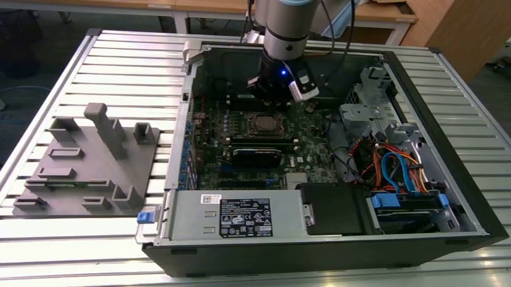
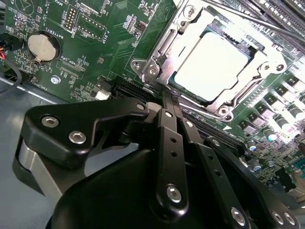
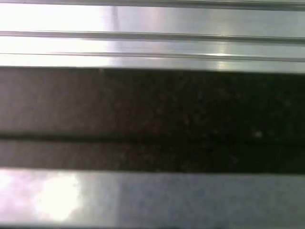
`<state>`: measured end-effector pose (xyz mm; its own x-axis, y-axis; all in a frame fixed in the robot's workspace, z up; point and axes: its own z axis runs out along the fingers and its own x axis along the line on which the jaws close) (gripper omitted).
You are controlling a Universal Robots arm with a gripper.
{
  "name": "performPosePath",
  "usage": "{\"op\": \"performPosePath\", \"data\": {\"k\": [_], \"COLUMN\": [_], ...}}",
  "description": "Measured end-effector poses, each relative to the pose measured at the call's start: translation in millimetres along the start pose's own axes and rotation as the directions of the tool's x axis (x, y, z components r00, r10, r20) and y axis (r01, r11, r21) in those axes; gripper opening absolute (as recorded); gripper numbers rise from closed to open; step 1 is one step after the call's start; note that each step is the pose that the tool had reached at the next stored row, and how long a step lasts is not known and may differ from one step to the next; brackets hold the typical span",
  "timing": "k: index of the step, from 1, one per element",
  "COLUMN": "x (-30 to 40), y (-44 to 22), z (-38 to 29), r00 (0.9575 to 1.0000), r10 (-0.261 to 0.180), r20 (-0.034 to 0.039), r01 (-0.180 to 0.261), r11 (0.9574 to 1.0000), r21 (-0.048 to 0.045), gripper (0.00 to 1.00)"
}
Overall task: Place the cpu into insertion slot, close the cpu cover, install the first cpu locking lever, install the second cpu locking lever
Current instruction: 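Install the first cpu locking lever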
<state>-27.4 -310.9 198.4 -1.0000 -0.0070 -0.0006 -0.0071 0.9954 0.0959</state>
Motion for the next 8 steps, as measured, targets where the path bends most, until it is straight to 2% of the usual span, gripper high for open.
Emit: {"op": "performPosePath", "data": {"k": [8], "x": [-0.1], "y": [0.5], "z": [-4.4], "r00": [1.0], "r10": [0.0], "r20": [-0.0002], "r01": [0.0], "r11": [1.0], "r21": [-0.0004], "gripper": [0.1]}}
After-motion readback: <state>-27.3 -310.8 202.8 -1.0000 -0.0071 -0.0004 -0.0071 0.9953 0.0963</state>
